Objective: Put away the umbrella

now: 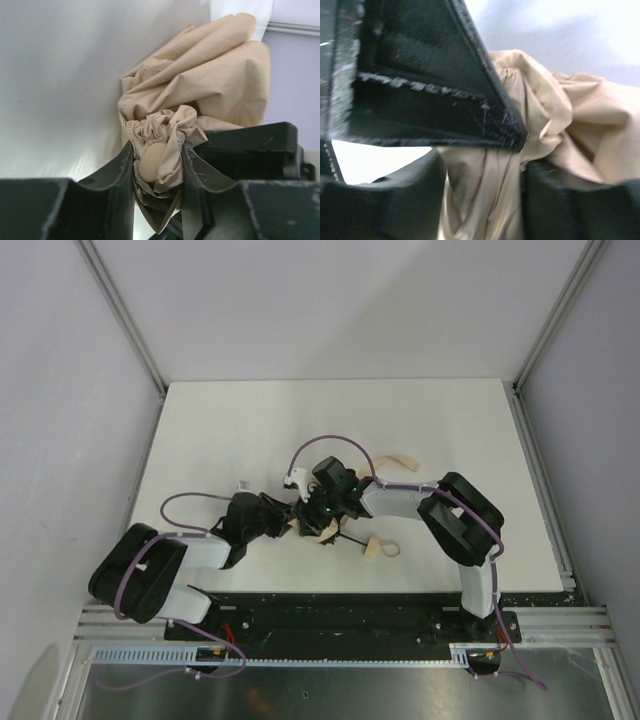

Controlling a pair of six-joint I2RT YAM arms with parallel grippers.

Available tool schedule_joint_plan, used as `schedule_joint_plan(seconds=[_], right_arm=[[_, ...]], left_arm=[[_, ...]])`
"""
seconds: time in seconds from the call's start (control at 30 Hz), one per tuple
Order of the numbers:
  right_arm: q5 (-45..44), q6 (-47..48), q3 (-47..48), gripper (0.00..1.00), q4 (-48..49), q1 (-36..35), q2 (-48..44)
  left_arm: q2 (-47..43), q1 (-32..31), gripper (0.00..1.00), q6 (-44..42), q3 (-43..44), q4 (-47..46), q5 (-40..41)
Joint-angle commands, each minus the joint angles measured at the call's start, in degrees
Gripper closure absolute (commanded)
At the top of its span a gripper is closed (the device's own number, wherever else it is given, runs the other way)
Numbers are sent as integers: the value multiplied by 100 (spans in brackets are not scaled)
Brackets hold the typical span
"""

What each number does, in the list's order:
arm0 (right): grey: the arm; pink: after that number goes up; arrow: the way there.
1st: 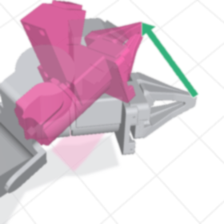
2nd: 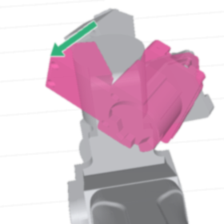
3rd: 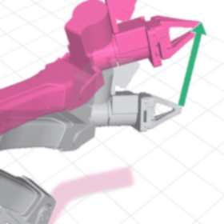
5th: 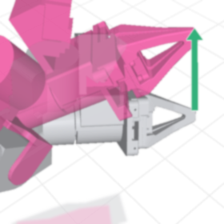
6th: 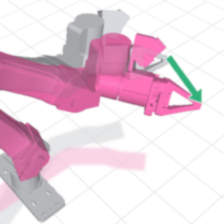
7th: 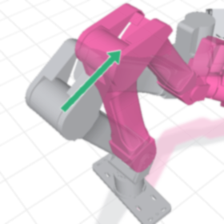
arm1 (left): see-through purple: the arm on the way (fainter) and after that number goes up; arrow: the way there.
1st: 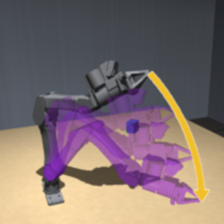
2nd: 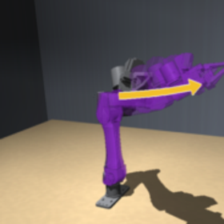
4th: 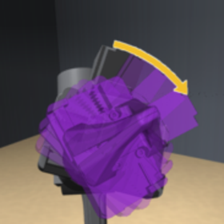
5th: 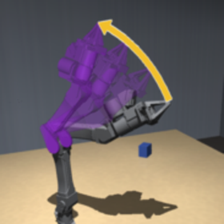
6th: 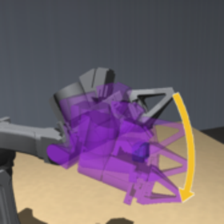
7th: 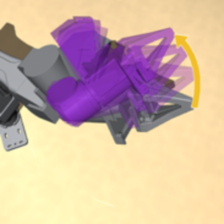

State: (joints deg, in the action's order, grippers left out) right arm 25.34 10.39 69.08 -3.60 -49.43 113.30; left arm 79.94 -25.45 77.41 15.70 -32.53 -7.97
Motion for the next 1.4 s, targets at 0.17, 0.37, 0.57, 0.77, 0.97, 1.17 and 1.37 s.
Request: schedule_joint_plan(seconds=[0.17, 0.37, 0.57, 0.77, 0.97, 1.17, 1.37], right_arm=[[-1296, -833, -384, 11, -1585, -69, -1114], [-2890, -975, -492, 2, -1781, -617, -1730], [-4242, -963, -784, 6, -1045, -1447, -1571], [-5091, -674, -786, 10, -254, -1803, -1192], [-4915, -628, -790, 21, 38, -1687, -813], [-4234, -940, -831, 62, 80, -1363, -472], [-2551, -1669, -1577, 98, 119, -989, -647]], left_arm=[[301, 32, 100, -455, -127, 994, 327], [229, 27, 100, -334, 91, 1518, 179], [93, 31, 100, -251, 546, 2590, 166], [320, 26, 100, -182, 815, 2958, -104], [510, 24, 100, -115, 942, 3179, -270], [547, 13, 100, -151, 1107, 3482, -286], [435, 3, 100, -358, 1334, 3492, -92]])
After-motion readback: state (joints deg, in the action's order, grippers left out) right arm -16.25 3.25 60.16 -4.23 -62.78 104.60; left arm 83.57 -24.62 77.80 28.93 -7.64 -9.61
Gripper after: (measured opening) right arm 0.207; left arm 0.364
